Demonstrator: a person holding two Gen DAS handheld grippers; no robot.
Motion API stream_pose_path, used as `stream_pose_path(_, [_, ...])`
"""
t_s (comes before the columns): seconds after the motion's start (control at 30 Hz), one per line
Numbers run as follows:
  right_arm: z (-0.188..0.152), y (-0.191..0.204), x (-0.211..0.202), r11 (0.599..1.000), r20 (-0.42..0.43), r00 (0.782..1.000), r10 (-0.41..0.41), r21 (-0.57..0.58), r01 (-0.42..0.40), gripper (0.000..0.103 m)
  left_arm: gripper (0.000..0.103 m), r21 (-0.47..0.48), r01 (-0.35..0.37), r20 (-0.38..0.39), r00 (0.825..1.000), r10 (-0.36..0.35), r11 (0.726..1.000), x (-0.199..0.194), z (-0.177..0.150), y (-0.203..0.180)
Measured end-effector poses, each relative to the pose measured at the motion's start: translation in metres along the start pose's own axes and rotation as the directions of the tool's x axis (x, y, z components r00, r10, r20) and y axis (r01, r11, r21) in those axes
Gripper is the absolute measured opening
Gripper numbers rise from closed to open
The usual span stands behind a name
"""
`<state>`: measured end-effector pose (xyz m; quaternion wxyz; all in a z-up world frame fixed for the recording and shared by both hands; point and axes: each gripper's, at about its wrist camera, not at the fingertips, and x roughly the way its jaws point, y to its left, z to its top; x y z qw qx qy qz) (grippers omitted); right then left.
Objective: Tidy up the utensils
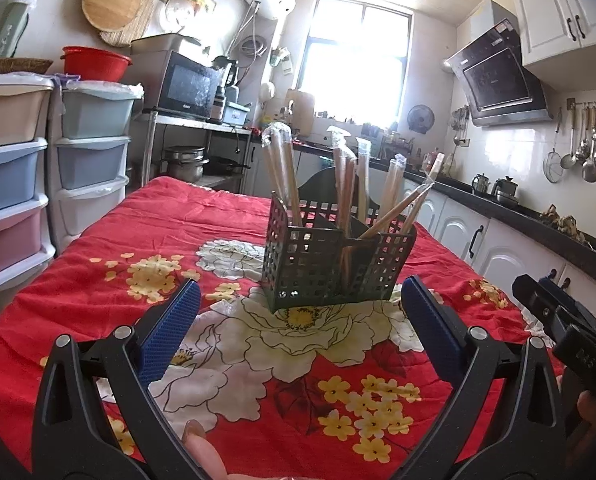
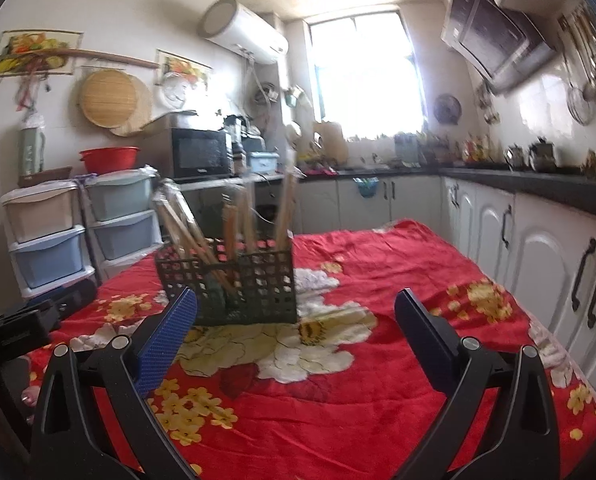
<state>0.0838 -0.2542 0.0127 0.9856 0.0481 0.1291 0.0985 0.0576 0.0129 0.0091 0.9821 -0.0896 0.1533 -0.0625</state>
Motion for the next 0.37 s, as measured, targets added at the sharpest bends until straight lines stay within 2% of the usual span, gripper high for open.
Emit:
stream_pose_path(0.07, [0.002, -0.008, 0.004, 0.999, -0.031, 0.999, -0.026, 0.019, 0.026, 0.097, 0.092, -0.018, -0.013, -0.023, 1.000, 0.012, 1.000, 0.001, 0.004, 0.005])
stream_pose_path(0.13, [0.008, -0.022, 0.014, 0.997, -0.089, 0.994, -0.067, 0.024, 0.070, 0.097, 0.092, -0.040, -0.064, -0.084, 0.995, 0.060, 0.997, 0.005, 0.015, 0.018])
stream_pose_path(0.17, [0.012, -0.030, 0.021, 0.995, -0.130, 0.987, -0.095, 0.014, 0.097, 0.097, 0.092, -0.056, -0.085, -0.121, 0.990, 0.078, 0.995, 0.009, 0.020, 0.028])
stream_pose_path(0.2, [0.016, -0.042, 0.033, 0.989, -0.190, 0.971, -0.143, -0.005, 0.145, 0.097, 0.092, -0.059, -0.106, -0.159, 0.983, 0.096, 0.993, 0.015, 0.023, 0.037])
stream_pose_path(0.23, [0.020, -0.056, 0.049, 0.981, -0.261, 0.946, -0.191, -0.030, 0.190, 0.097, 0.092, -0.055, -0.148, -0.243, 0.961, 0.130, 0.988, 0.031, 0.029, 0.051])
stream_pose_path(0.27, [0.021, -0.071, 0.067, 0.972, -0.346, 0.908, -0.236, -0.065, 0.227, 0.097, 0.092, -0.049, -0.174, -0.291, 0.944, 0.153, 0.983, 0.042, 0.030, 0.061])
stream_pose_path(0.3, [0.019, -0.083, 0.079, 0.964, -0.394, 0.881, -0.264, -0.081, 0.252, 0.097, 0.092, -0.026, -0.236, -0.354, 0.911, 0.211, 0.972, 0.060, 0.030, 0.075])
stream_pose_path(0.33, [0.017, -0.097, 0.093, 0.955, -0.431, 0.853, -0.295, -0.091, 0.284, 0.097, 0.092, -0.017, -0.289, -0.389, 0.884, 0.260, 0.957, 0.077, 0.029, 0.088])
stream_pose_path(0.37, [0.013, -0.113, 0.111, 0.944, -0.475, 0.818, -0.324, -0.103, 0.314, 0.097, 0.092, -0.015, -0.321, -0.401, 0.870, 0.289, 0.947, 0.088, 0.026, 0.098])
